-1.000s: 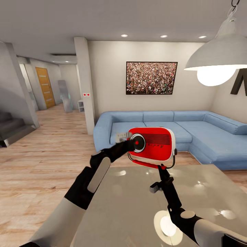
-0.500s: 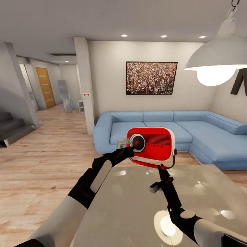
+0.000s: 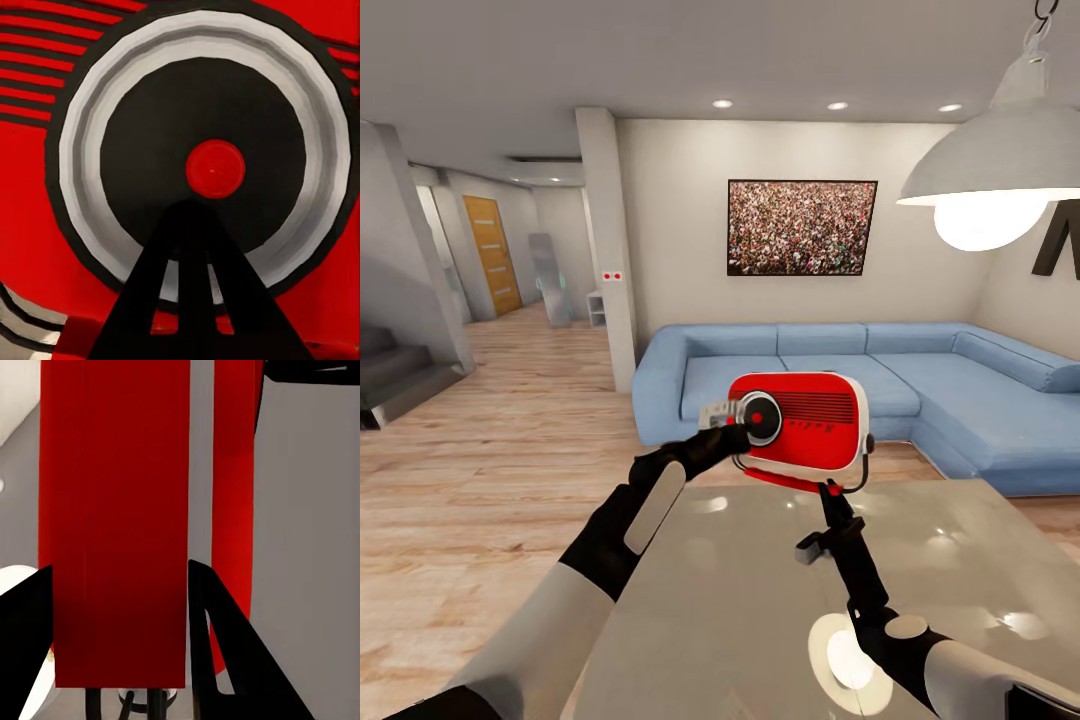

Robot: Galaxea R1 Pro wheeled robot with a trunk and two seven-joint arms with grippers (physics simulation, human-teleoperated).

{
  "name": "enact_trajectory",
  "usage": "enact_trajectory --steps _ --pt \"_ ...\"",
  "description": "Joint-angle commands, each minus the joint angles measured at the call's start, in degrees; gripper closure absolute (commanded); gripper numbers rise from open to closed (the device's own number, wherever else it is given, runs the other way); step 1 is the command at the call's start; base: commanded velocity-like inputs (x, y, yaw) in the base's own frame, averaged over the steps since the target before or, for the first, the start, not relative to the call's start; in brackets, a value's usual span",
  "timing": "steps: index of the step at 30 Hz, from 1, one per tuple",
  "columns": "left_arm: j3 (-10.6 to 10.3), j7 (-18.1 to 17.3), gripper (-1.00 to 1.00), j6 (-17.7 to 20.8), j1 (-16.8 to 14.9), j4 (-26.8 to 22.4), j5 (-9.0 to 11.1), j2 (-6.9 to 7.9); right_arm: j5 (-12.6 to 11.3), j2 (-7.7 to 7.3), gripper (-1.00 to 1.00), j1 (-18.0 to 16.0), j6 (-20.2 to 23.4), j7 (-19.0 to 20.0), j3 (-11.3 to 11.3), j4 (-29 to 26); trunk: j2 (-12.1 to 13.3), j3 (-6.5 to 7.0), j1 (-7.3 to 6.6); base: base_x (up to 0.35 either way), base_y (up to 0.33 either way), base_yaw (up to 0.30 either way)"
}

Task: Turn on the radio receiver that's on the table in the living room.

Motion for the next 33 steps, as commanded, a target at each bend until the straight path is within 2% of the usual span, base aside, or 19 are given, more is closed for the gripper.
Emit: enact_trajectory --steps 1,18,26,29,33 --pt "0.0 0.0 1.0 0.0 -0.29 0.14 0.01 0.0 0.14 0.03 1.0 -0.01 -0.04 0.0 -0.15 -0.02 0.0 0.01 0.0 0.0 0.0 0.0" --pt "0.0 -0.09 1.0 -0.17 -2.0 2.79 0.13 0.0 0.18 0.15 1.0 0.03 -0.09 0.0 -0.15 -0.1 0.0 0.01 0.0 0.0 0.0 0.0" --pt "0.31 -0.09 1.0 -1.99 -1.97 3.18 0.07 0.0 -0.36 0.15 1.0 0.04 -0.25 0.0 -0.67 -0.11 0.0 0.01 0.0 0.0 0.0 0.0" --pt "0.57 0.02 1.0 -2.07 -1.95 3.19 0.02 0.0 -1.91 0.15 1.0 0.04 -0.26 0.0 -0.99 -0.11 0.0 0.01 0.0 0.0 0.0 0.0" --pt "0.68 1.16 1.0 -2.1 -1.87 3.22 -0.1 0.0 -6.25 0.14 1.0 0.04 -0.3 0.0 -1.16 -0.11 0.0 0.01 0.0 0.0 0.0 0.0"
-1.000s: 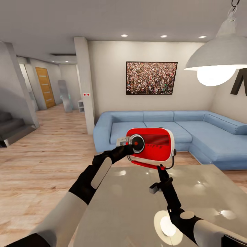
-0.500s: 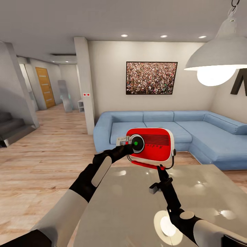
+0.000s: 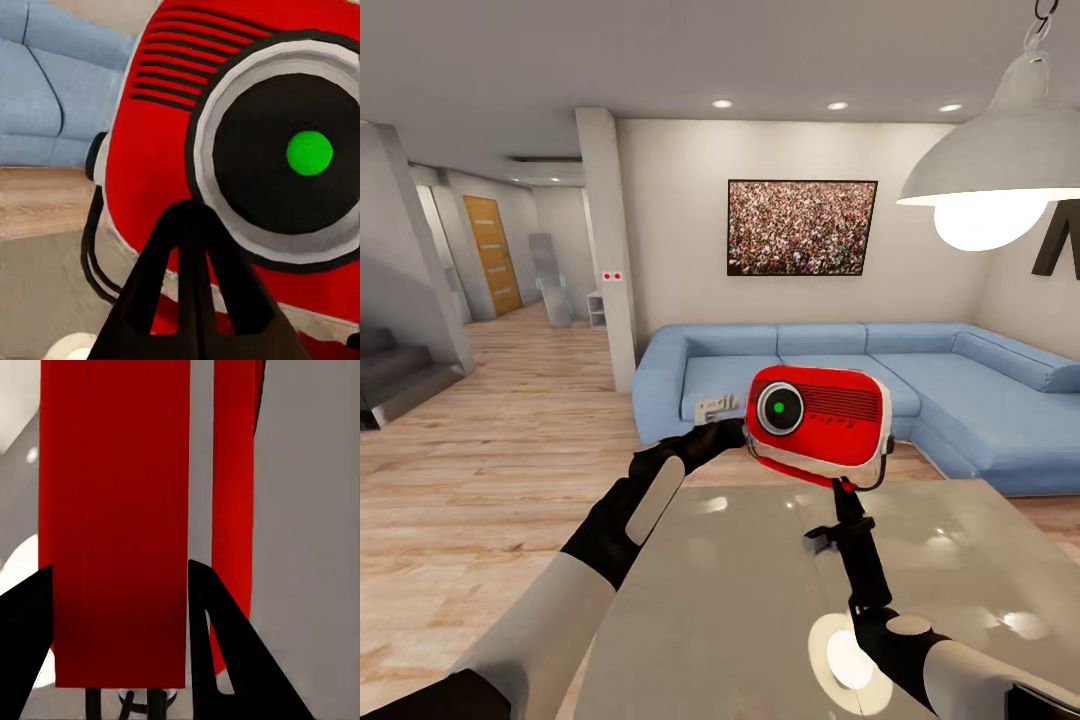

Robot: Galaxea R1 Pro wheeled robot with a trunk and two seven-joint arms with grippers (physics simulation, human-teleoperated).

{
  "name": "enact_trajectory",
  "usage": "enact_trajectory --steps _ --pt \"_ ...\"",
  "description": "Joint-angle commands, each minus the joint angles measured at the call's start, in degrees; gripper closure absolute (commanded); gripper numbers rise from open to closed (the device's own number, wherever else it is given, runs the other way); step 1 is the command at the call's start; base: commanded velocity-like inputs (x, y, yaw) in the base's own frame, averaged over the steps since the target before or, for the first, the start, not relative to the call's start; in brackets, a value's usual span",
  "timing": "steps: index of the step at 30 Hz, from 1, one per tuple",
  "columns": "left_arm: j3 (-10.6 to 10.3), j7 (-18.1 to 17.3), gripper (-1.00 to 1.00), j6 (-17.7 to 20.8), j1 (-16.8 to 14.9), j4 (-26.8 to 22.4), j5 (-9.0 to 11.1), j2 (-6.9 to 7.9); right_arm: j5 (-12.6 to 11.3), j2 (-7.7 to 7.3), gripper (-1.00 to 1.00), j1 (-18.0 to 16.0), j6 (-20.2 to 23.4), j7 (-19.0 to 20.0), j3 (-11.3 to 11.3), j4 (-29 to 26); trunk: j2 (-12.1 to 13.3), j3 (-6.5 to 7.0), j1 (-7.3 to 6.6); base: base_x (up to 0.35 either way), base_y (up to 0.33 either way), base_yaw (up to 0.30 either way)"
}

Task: Turn on the radio receiver that's on the table in the living room.

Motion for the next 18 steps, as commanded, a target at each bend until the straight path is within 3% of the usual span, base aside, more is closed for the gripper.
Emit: enact_trajectory --steps 1,5,10,13,16,18 --pt "0.04 1.04 1.0 -0.01 0.04 0.04 -0.01 0.0 -1.02 0.01 1.0 -0.02 -0.2 -0.01 0.04 -0.05 0.0 0.01 0.0 0.0 0.0 0.0" --pt "0.04 5.62 1.0 0.0 0.25 0.47 0.15 0.0 -4.3 -0.05 1.0 -0.02 -3.78 -0.01 0.02 -0.11 0.0 0.01 0.0 0.0 0.0 0.0" --pt "0.03 7.17 1.0 -0.01 0.5 2.61 0.29 3.94 -6.54 -0.13 1.0 -0.02 -10.78 0.27 0.01 -0.11 0.0 0.01 0.0 0.0 0.0 0.0" --pt "0.03 7.31 1.0 0.05 0.59 4.19 0.36 6.6 -6.92 -0.31 1.0 -0.05 -12.81 3.01 -0.43 -0.15 0.0 0.01 0.0 0.0 0.0 0.0" --pt "0.03 7.1 1.0 0.13 0.64 6.85 0.45 9.06 -7.04 -0.38 1.0 -0.09 -17.99 5.18 -3.22 -0.23 0.0 0.01 0.0 0.0 0.0 0.0" --pt "0.05 6.57 1.0 0.12 0.68 10.19 0.48 10.56 -7.02 -0.37 1.0 -0.1 -23.6 7.16 -7.13 -0.3 0.0 0.01 0.0 0.0 0.0 0.0"
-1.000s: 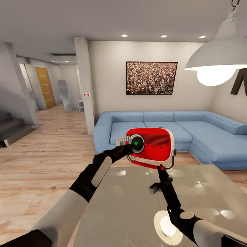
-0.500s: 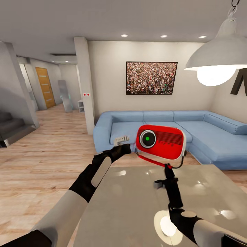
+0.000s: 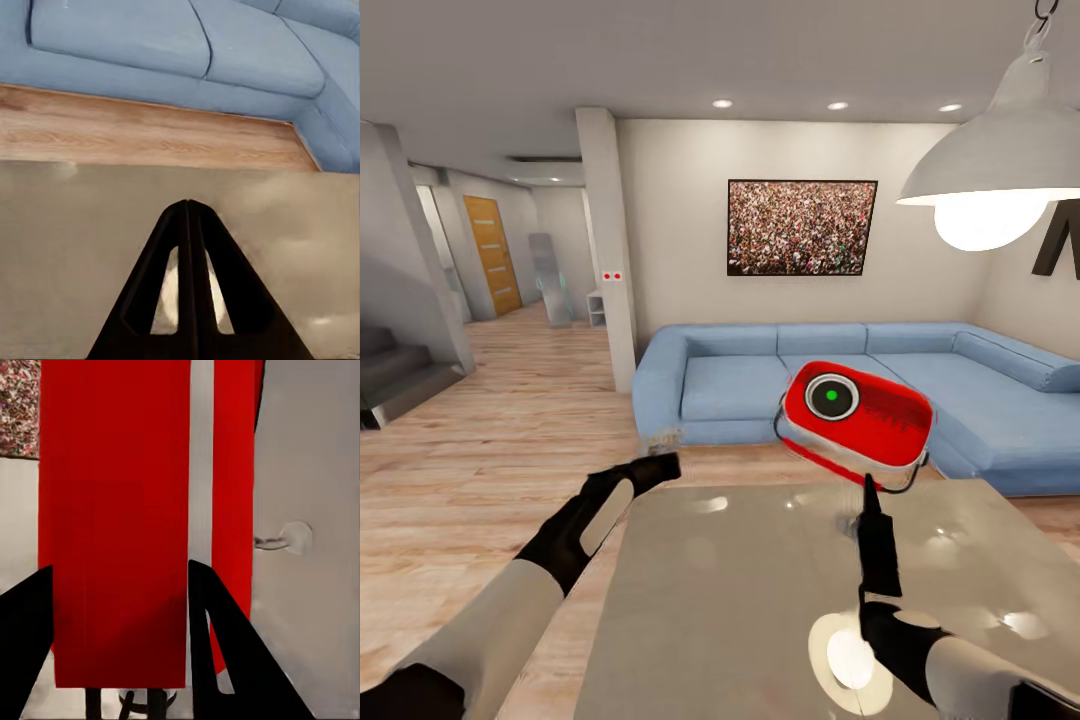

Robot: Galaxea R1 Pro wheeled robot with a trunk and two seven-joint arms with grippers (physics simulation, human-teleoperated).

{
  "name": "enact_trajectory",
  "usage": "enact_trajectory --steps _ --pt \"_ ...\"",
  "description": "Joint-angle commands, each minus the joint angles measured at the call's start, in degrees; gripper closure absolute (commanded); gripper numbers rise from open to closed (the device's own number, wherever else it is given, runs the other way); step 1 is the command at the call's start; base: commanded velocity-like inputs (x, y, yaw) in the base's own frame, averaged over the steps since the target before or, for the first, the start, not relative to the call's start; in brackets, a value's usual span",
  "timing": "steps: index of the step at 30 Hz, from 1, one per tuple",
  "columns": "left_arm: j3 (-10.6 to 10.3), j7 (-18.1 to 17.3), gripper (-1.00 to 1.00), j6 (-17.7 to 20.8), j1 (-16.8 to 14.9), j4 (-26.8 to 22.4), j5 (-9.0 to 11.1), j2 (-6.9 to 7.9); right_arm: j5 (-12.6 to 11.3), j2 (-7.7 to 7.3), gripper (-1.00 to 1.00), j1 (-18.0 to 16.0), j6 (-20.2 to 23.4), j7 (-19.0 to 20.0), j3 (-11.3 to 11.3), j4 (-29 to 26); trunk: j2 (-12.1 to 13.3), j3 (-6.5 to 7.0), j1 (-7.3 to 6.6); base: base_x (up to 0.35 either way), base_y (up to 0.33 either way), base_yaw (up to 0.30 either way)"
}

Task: Turn on the radio receiver that's on the table in the living room.

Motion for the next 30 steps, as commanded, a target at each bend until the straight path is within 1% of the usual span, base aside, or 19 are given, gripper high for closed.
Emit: enact_trajectory --steps 1,3,4,7,8,10,11,14,15,17,18,19,20,21,24,25,27,28,30 --pt "-0.01 -0.2 1.0 -0.03 0.01 1.04 0.07 0.33 0.35 0.01 1.0 -0.02 -1.33 0.65 -1.09 -0.11 -0.01 0.01 -0.01 0.0 0.0 0.0" --pt "0.04 -1.17 1.0 -0.16 0.03 4.97 0.08 1.5 0.41 0.03 1.0 -0.03 -5.2 4.24 -4.92 -0.41 -0.01 0.01 -0.01 0.0 0.0 0.0" --pt "0.04 -1.39 1.0 -0.19 0.03 5.92 0.08 1.76 0.43 0.03 1.0 -0.03 -5.99 5.26 -5.75 -0.56 -0.01 0.01 -0.01 0.0 0.0 0.0" --pt "0.2 -2.11 1.0 -0.74 0.04 11.17 0.08 3.34 0.44 0.04 1.0 -0.07 -11.98 12.0 -10.47 -2.56 -0.01 0.01 -0.01 0.0 0.0 0.0" --pt "0.32 -2.16 1.0 -1.02 0.04 12.04 0.08 3.64 0.43 0.04 1.0 -0.06 -13.17 13.36 -11.37 -2.9 -0.01 0.01 -0.01 0.0 0.0 0.0" --pt "1.19 -2.28 1.0 -2.87 0.05 15.69 0.08 4.98 0.43 0.08 1.0 -0.07 -17.34 19.36 -15.79 -4.25 -0.01 0.01 -0.01 0.0 0.0 0.0" --pt "1.53 -2.3 1.0 -3.45 0.05 16.64 0.08 5.35 0.43 0.1 1.0 -0.08 -18.09 20.91 -17.06 -4.68 -0.01 0.01 -0.01 0.0 0.0 0.0" --pt "3.68 -2.44 1.0 -6.54 0.03 21.95 0.08 7.53 0.36 0.19 1.0 -0.06 -20.39 30.2 -25.15 -8.29 -0.01 0.01 -0.01 0.0 0.0 0.0" --pt "3.92 -2.46 1.0 -7.0 0.04 22.75 0.08 7.85 0.34 0.2 1.0 -0.05 -20.58 31.87 -26.48 -8.94 -0.01 0.01 -0.01 0.0 0.0 0.0" --pt "4.5 -2.51 1.0 -8.96 0.02 25.97 0.08 9.04 0.29 0.29 1.0 -0.08 -21.05 39.12 -31.21 -11.68 -0.01 0.01 -0.01 0.0 0.0 0.0" --pt "4.58 -2.5 1.0 -9.55 0.01 26.8 0.08 9.32 0.26 0.31 1.0 -0.07 -21.12 41.07 -32.21 -12.43 -0.01 0.01 -0.01 0.0 0.0 0.0" --pt "4.7 -2.48 1.0 -10.79 0.01 28.53 0.08 9.86 0.0 0.38 1.0 -0.07 -21.16 45.03 -34.03 -13.9 -0.01 0.01 -0.01 0.0 0.0 0.0" --pt "4.79 -2.49 1.0 -12.09 0.02 30.29 0.08 10.32 -0.68 0.41 1.0 -0.07 -21.09 49.09 -35.64 -15.13 -0.01 0.01 -0.01 0.0 0.0 0.0" --pt "4.83 -2.48 1.0 -12.74 0.03 31.18 0.08 10.52 -1.25 0.43 1.0 -0.07 -21.02 51.1 -36.4 -15.63 -0.01 0.01 -0.01 0.0 0.0 0.0" --pt "4.89 -2.46 1.0 -16.22 0.04 36.16 0.08 11.18 -7.21 0.47 1.0 -0.08 -20.42 61.81 -40.05 -17.56 -0.01 0.01 -0.01 0.0 0.0 0.0" --pt "4.89 -2.44 1.0 -16.69 0.04 36.92 0.08 11.22 -8.39 0.47 1.0 -0.09 -20.21 63.29 -40.41 -17.76 -0.01 0.01 -0.01 0.0 0.0 0.0" --pt "4.9 -2.39 1.0 -18.39 0.05 39.92 0.04 11.36 -12.74 0.46 1.0 -0.09 -18.75 68.77 -41.3 -18.59 -0.01 0.01 -0.01 0.0 0.0 0.0" --pt "4.9 -2.39 1.0 -18.84 0.05 40.64 0.03 11.41 -13.69 0.45 1.0 -0.09 -18.21 70.2 -41.43 -18.82 -0.01 0.01 -0.01 0.0 0.0 0.0" --pt "4.9 -2.37 1.0 -20.84 0.05 43.33 -0.03 11.66 -16.9 0.26 1.0 -0.11 -15.28 76.69 -41.76 -19.77 -0.01 0.01 -0.01 0.0 0.0 0.0"
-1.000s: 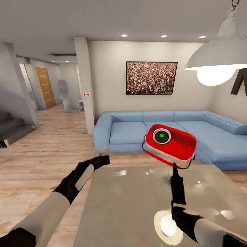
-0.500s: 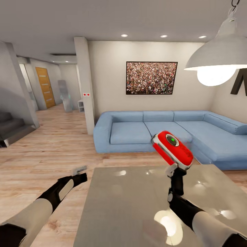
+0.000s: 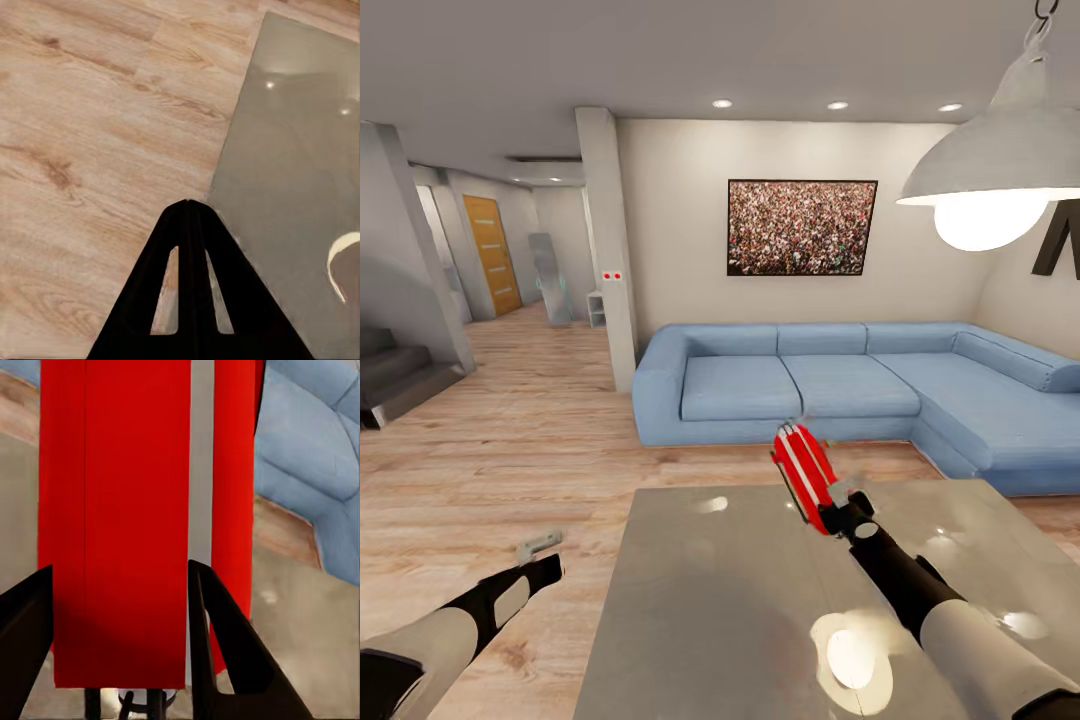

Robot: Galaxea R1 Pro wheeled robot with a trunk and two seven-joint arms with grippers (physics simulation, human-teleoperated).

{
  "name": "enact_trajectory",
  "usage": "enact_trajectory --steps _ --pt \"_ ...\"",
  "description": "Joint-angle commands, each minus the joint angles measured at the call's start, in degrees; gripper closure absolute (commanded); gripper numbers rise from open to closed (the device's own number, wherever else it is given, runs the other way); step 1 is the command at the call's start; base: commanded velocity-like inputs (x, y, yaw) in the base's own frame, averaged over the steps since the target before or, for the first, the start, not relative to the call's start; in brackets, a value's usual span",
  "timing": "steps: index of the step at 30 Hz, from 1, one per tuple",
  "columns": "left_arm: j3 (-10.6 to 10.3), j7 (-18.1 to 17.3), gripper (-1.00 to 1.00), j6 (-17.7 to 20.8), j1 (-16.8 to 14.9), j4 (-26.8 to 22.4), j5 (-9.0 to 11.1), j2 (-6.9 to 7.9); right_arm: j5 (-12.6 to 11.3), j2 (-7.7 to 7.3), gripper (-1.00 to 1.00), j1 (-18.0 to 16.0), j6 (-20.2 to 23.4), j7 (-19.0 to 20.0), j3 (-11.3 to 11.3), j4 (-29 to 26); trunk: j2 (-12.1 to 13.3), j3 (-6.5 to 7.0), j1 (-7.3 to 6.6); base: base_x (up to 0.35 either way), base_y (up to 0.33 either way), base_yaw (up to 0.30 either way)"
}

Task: Turn on the radio receiver that's on the table in the living room.

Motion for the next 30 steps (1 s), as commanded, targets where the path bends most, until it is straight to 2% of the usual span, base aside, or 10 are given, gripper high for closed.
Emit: enact_trajectory --steps 1,3,5,8,11,14,19,21,24,30 --pt "0.0 0.0 1.0 -1.16 0.0 1.28 -0.02 0.23 -0.66 -0.15 1.0 -0.06 1.93 3.4 -0.25 -0.61 -0.01 0.02 -0.01 0.0 0.0 0.0" --pt "-0.05 0.01 1.0 -2.71 0.0 2.84 -0.04 0.65 -2.28 -0.31 1.0 -0.07 5.03 9.2 -0.75 -1.25 -0.01 0.02 -0.01 0.0 0.0 0.0" --pt "-0.07 -0.01 1.0 -3.77 0.0 3.96 -0.05 1.06 -3.34 -0.47 1.0 -0.04 9.38 15.79 -2.68 -2.45 -0.01 0.02 -0.01 0.0 0.0 0.0" --pt "-0.08 -0.08 1.0 -4.65 0.0 5.41 -0.08 1.5 -3.84 -0.55 1.0 -0.07 13.97 20.21 -6.27 -3.89 -0.01 0.02 -0.01 0.0 0.0 0.0" --pt "-0.09 -0.12 1.0 -4.88 0.0 5.87 -0.18 1.62 -4.0 -0.58 1.0 -0.04 18.83 21.71 -9.13 -5.3 -0.01 0.02 -0.01 0.0 0.0 0.0" --pt "-0.14 -0.15 1.0 -4.97 0.0 6.29 -0.17 1.61 -4.1 -0.58 1.0 -0.04 24.57 22.27 -10.6 -6.93 -0.01 0.02 -0.01 0.0 0.0 0.0" --pt "-0.24 -0.16 1.0 -5.81 0.06 6.78 -0.07 1.16 -4.38 -0.41 1.0 0.0 35.5 22.7 -11.35 -10.0 -0.01 0.02 -0.01 0.0 0.0 0.0" --pt "-0.25 -0.17 1.0 -6.17 0.08 6.87 -0.06 1.11 -4.41 -0.33 1.0 -0.04 38.17 22.75 -11.42 -10.95 -0.01 0.02 -0.01 0.0 0.0 0.0" --pt "-0.26 -0.17 1.0 -6.52 0.09 7.61 -0.06 1.22 -4.43 -0.21 1.0 -0.05 40.34 22.77 -11.34 -12.42 -0.01 0.02 -0.01 0.0 0.0 0.0" --pt "-0.27 -0.17 1.0 -6.64 0.09 8.05 -0.08 1.35 -4.52 0.07 1.0 0.0 41.37 22.72 -11.12 -12.88 -0.01 0.02 -0.01 0.0 0.0 0.0"
